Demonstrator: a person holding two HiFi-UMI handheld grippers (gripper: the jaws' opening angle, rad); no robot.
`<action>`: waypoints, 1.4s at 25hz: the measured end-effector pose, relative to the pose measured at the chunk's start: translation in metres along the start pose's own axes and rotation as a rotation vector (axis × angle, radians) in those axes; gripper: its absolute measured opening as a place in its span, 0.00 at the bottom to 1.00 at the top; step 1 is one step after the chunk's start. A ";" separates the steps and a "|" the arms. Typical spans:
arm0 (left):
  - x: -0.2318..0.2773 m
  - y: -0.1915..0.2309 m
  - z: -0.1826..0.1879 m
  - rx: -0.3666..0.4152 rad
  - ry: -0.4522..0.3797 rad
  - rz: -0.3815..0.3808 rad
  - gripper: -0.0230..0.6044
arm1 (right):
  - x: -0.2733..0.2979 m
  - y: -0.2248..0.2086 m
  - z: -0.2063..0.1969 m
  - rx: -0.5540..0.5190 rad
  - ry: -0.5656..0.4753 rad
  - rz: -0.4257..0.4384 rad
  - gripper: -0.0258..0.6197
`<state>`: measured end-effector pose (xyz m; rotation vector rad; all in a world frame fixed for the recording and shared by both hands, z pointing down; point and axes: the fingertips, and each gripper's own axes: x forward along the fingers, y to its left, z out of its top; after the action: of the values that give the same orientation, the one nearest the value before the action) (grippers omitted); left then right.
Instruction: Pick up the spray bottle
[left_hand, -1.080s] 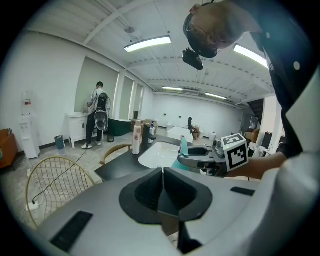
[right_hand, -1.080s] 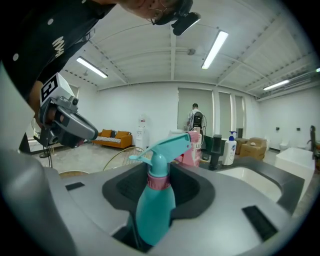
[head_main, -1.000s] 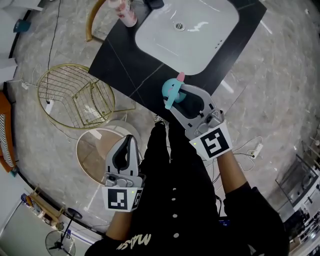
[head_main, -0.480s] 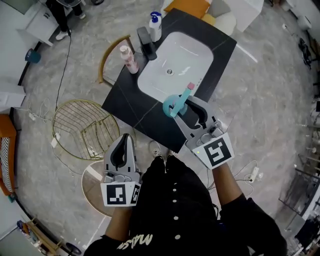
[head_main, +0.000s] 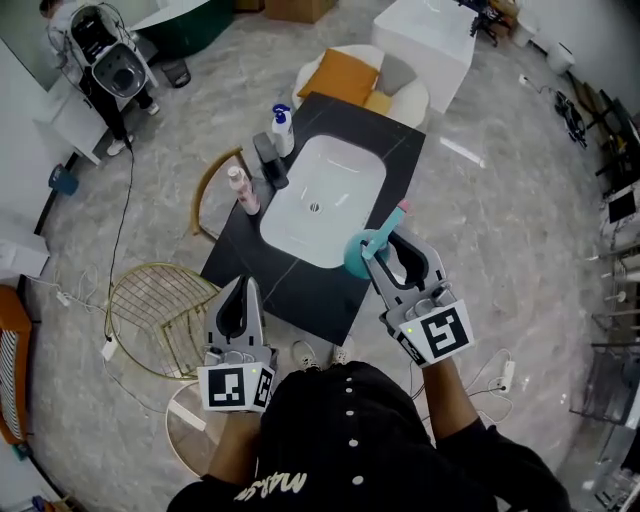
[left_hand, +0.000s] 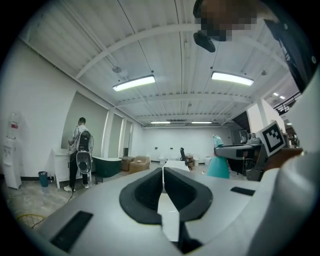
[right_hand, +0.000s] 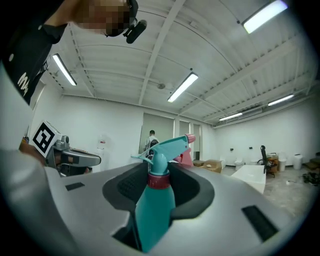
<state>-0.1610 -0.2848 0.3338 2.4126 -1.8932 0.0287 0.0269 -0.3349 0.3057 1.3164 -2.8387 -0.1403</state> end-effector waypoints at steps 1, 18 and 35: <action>0.002 -0.001 0.004 0.002 -0.011 -0.007 0.06 | -0.006 -0.005 0.004 0.001 -0.007 -0.023 0.24; 0.025 -0.022 0.035 0.040 -0.082 -0.107 0.06 | -0.055 -0.046 0.027 0.001 -0.058 -0.206 0.24; 0.023 -0.015 0.036 0.042 -0.089 -0.091 0.06 | -0.042 -0.038 0.024 0.007 -0.076 -0.192 0.24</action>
<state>-0.1424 -0.3063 0.2985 2.5665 -1.8327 -0.0451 0.0817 -0.3251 0.2795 1.6176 -2.7696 -0.1860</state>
